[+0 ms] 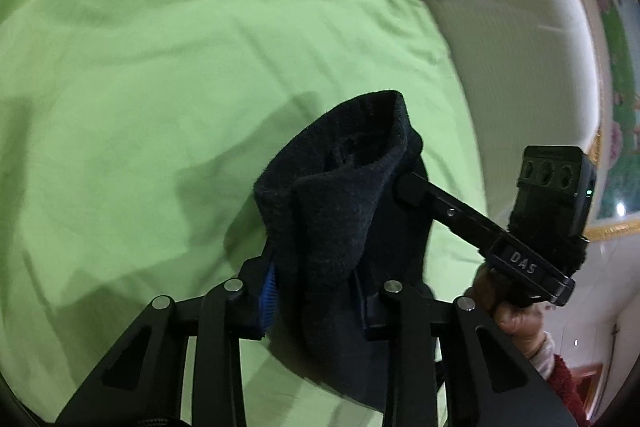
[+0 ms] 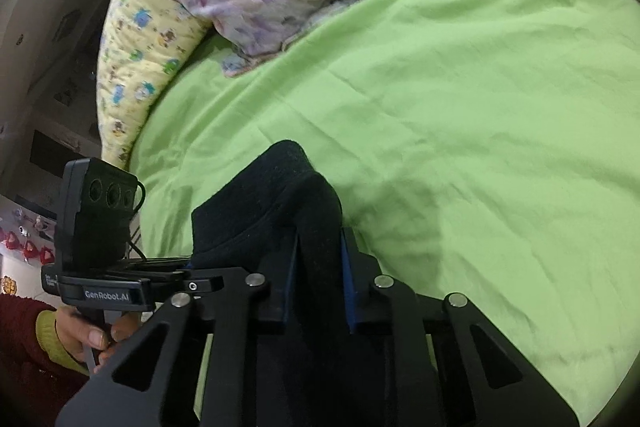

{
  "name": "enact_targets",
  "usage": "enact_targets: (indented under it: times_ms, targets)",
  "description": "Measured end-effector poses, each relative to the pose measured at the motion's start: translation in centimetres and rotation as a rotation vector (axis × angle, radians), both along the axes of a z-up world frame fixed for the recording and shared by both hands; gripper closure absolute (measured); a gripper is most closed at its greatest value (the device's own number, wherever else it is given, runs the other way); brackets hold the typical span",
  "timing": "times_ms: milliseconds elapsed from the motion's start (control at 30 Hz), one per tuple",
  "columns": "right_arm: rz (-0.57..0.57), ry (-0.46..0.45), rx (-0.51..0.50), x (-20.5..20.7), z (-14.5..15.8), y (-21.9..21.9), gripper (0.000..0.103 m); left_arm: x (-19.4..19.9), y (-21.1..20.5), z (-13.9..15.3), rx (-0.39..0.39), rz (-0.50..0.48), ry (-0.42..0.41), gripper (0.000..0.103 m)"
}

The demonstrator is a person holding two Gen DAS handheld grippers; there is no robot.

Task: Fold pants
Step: 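Grasp the folded end of the pants with the left gripper and lift it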

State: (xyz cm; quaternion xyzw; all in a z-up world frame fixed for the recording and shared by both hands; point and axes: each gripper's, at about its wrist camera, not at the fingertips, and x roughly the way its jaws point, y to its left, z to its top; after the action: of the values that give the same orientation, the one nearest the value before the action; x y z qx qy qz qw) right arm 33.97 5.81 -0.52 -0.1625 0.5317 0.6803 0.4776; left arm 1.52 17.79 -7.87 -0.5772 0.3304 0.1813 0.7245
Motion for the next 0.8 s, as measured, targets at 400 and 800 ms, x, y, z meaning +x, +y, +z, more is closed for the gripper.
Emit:
enact_targets:
  times_ms: [400, 800]
  targets:
    - [-0.175, 0.027, 0.156, 3.1, 5.6, -8.4, 0.085, 3.6, -4.4, 7.8, 0.147, -0.176, -0.106, 0.076]
    - [-0.350, 0.062, 0.238, 5.2, 7.4, -18.1, 0.085, 6.0, -12.4, 12.3, 0.194, -0.373, -0.178, 0.079]
